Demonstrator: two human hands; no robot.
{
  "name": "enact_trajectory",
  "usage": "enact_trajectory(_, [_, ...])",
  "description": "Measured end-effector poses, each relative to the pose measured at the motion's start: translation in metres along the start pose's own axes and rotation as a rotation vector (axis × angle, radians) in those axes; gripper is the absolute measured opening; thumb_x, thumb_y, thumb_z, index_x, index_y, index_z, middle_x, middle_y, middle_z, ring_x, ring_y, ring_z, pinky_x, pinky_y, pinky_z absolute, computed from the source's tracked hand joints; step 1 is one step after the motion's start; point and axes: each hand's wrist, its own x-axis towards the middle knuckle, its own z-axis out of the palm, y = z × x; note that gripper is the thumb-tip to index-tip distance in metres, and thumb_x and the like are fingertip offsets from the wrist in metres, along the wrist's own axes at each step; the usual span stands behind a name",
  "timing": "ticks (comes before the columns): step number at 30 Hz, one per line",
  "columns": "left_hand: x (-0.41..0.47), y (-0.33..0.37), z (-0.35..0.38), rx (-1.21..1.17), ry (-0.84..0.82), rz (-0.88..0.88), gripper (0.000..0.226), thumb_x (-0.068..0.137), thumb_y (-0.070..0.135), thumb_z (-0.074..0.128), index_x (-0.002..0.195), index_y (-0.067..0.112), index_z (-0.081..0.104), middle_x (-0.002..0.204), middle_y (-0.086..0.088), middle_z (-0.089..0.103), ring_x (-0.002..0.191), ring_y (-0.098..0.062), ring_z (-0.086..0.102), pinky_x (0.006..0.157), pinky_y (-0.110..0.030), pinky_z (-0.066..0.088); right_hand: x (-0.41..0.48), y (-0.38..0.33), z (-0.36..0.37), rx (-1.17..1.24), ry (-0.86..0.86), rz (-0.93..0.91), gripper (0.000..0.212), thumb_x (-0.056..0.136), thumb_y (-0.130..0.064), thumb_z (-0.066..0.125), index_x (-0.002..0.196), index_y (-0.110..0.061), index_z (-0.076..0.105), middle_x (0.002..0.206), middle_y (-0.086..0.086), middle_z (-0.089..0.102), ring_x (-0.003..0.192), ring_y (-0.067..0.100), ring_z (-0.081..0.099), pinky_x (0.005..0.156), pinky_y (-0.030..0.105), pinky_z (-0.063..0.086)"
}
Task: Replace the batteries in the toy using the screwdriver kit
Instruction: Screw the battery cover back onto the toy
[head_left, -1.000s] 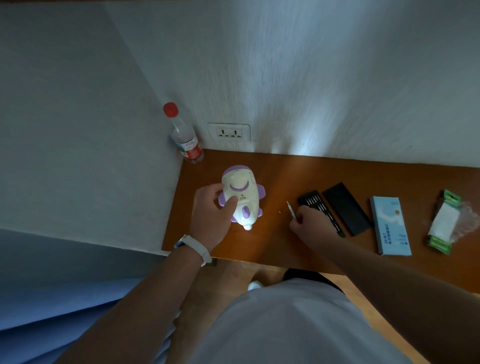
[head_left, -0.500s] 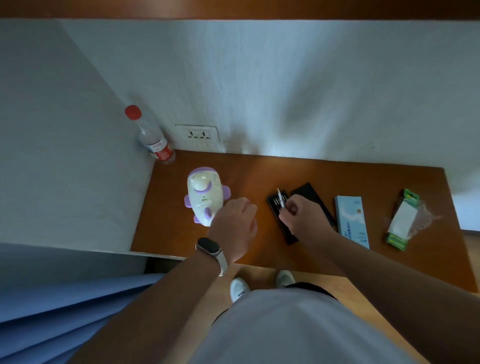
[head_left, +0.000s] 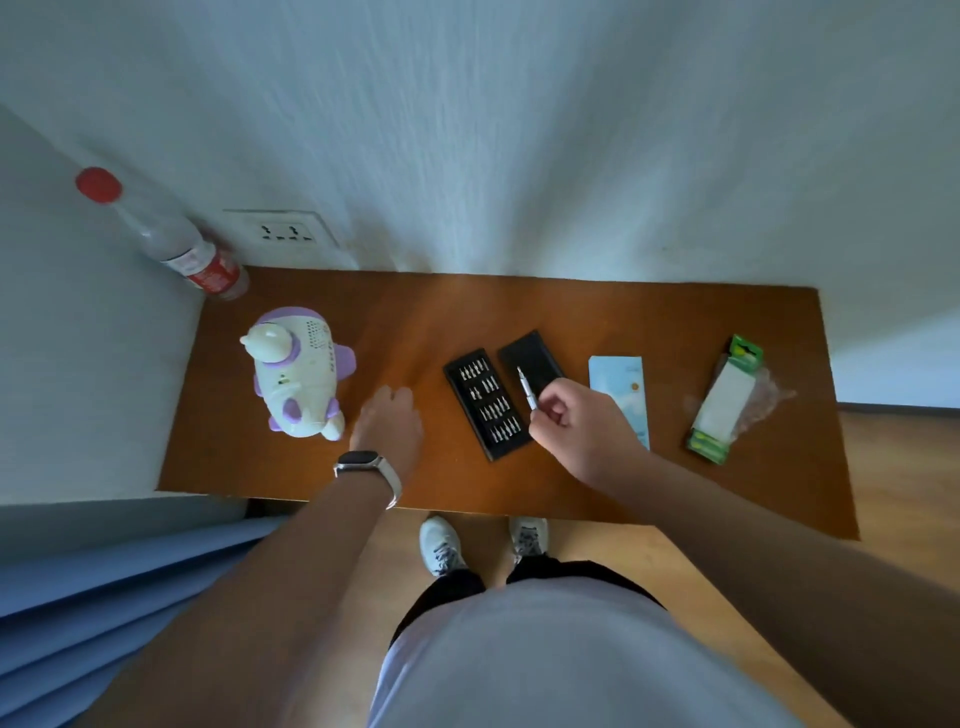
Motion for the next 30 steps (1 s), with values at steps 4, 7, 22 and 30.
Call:
enact_trajectory(4, [0.008,0.002,0.008,-0.103,-0.010,-0.132,0.024,0.102,0.019,0.054,0.123,0.009,0.059,0.115,-0.012,0.061,0.105,-0.028,0.061,0.082,-0.033,0.050,-0.005,0.015,-0.006,0.023,-0.020,-0.001,0.010,0.090,-0.026,0.064,0.084,-0.019,0.060,0.069,-0.008,0.060,0.068,0.011,0.057,0.053,0.016,0.041])
enact_trajectory(7, [0.012,0.002,0.012,-0.124,-0.015,-0.161,0.027,0.101,0.019,0.056,0.127,0.011,0.059,0.118,-0.010,0.061,0.106,-0.028,0.061,0.085,-0.033,0.051,-0.008,0.024,-0.009,0.006,-0.021,0.011,0.010,0.090,-0.024,0.064,0.086,-0.016,0.061,0.071,-0.007,0.060,0.067,0.013,0.058,0.056,0.018,0.044])
enact_trajectory(22, [0.030,-0.009,0.015,-0.086,-0.054,-0.189,0.023,0.098,0.005,0.055,0.119,0.008,0.064,0.112,-0.014,0.061,0.092,-0.026,0.058,0.078,-0.032,0.047,-0.016,0.036,-0.012,0.053,-0.018,0.018,0.011,0.091,-0.028,0.064,0.083,-0.028,0.055,0.073,-0.011,0.062,0.073,0.007,0.060,0.057,0.012,0.046])
enact_trajectory(30, [0.021,-0.005,0.017,-0.156,-0.006,-0.254,0.031,0.097,0.003,0.058,0.126,0.012,0.062,0.121,-0.011,0.059,0.099,-0.027,0.060,0.077,-0.028,0.042,-0.016,0.035,-0.010,0.041,-0.033,0.024,0.009,0.092,-0.028,0.064,0.087,-0.027,0.056,0.075,-0.013,0.061,0.072,0.009,0.061,0.060,0.012,0.047])
